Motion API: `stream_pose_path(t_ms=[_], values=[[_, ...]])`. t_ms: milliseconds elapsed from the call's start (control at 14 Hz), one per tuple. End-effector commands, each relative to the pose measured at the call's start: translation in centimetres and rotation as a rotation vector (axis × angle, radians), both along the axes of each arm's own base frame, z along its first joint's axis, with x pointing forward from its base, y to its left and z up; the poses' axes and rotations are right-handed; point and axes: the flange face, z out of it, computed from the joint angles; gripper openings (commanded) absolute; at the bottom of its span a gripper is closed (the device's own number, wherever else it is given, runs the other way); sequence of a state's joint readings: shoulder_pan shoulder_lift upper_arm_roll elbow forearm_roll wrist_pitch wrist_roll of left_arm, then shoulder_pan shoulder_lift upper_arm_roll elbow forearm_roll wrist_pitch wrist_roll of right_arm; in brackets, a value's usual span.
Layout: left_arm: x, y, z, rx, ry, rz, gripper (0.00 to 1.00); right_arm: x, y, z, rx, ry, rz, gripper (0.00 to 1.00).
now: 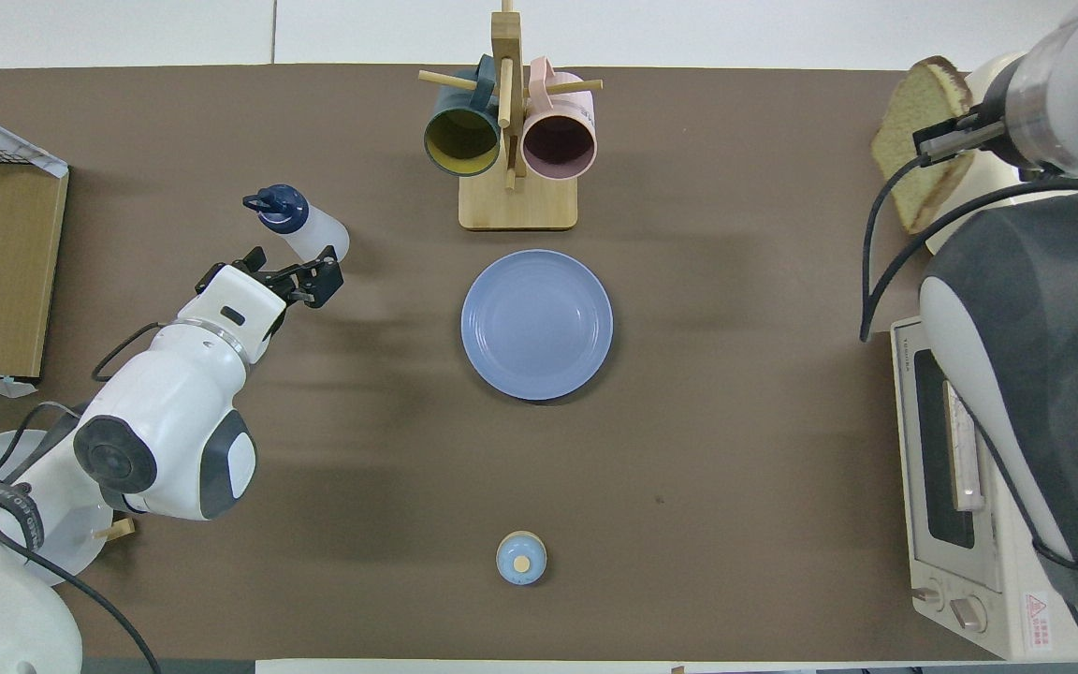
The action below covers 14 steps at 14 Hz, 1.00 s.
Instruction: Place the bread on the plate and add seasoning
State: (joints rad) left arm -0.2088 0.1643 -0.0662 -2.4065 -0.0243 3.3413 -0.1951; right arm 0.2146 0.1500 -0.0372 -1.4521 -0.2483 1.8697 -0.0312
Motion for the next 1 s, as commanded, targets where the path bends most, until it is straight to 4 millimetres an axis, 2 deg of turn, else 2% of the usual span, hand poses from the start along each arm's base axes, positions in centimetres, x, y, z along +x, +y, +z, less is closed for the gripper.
stream_pose_path(t_ms=[0, 143, 357, 500, 929], values=[[1.8, -0.1, -0.1, 0.002, -0.019, 0.003, 1.0, -1.1, 2.1, -0.9, 0.12, 0.049, -0.086, 0.0], [2.5, -0.4, -0.8, 0.015, -0.016, -0.001, 1.0, -2.7, 5.5, -1.4, 0.207, 0.078, -0.184, 0.0], [2.4, -1.2, -1.0, 0.054, -0.024, -0.014, 1.0, -5.9, 11.2, -3.5, 0.281, 0.093, -0.26, 0.0], [3.1, -1.1, -1.9, 0.097, -0.03, -0.011, 1.0, -7.8, 14.9, -5.8, 0.3, 0.086, -0.245, 0.0], [4.3, -1.1, -1.7, 0.119, -0.061, 0.014, 1.0, -10.5, 23.0, -12.8, 0.373, 0.048, -0.229, 0.0]])
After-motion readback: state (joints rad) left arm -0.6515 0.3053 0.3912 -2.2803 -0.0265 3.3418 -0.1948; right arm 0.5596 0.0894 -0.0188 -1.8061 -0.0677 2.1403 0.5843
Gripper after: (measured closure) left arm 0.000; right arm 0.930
